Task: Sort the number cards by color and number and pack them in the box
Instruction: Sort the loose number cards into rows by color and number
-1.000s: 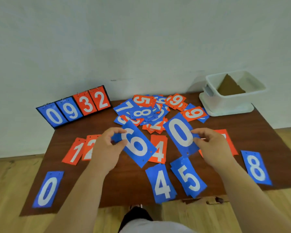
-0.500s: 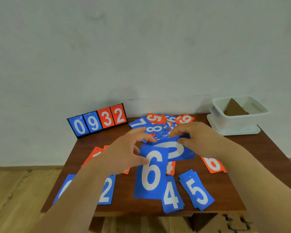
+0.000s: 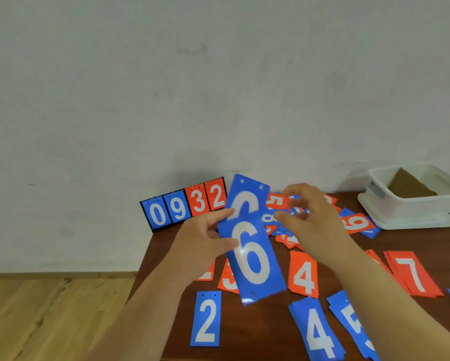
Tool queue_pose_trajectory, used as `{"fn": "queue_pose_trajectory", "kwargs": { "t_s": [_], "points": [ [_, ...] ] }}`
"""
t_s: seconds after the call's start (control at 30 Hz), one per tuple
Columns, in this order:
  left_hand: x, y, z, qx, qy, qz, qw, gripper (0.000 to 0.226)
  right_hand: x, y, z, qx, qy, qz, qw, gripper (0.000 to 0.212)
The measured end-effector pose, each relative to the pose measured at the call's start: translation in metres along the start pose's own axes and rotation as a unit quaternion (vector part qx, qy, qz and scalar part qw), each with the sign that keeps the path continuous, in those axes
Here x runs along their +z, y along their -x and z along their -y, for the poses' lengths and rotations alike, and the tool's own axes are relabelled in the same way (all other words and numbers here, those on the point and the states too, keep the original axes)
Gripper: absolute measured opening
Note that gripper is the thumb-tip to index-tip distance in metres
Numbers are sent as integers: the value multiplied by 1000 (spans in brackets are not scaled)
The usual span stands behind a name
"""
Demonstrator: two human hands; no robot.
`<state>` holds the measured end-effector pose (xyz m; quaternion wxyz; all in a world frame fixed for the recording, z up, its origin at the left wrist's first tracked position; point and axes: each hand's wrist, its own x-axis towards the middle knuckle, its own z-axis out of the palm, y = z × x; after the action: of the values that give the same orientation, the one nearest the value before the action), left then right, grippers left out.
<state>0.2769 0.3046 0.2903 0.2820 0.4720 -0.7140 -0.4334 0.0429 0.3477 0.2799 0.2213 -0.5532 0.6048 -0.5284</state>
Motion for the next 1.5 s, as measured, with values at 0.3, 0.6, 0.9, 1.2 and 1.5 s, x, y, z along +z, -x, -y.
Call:
{"fn": "queue_pose_trajectory", "kwargs": {
  "t_s": [0.3, 0.6, 0.9, 1.2, 1.5],
  "points": [
    [-7, -13, 26, 2, 124, -155, 980, 52, 39, 13, -3, 101, -7, 162, 982, 20],
    [-18, -16, 31, -24, 172, -172, 970, 46, 10, -16, 10, 94, 79, 285, 951, 37],
    [20, -5, 30, -30, 167, -83, 982, 52, 0, -57, 38, 70, 177, 418, 888, 37],
    [29, 14, 48, -73, 197, -198, 957, 59, 44, 11, -4, 163, -45, 17, 985, 11],
    [31, 19, 64, -86, 127, -272, 950, 51, 87, 30, -28, 195, -63, 77, 976, 21]
  ]
}}
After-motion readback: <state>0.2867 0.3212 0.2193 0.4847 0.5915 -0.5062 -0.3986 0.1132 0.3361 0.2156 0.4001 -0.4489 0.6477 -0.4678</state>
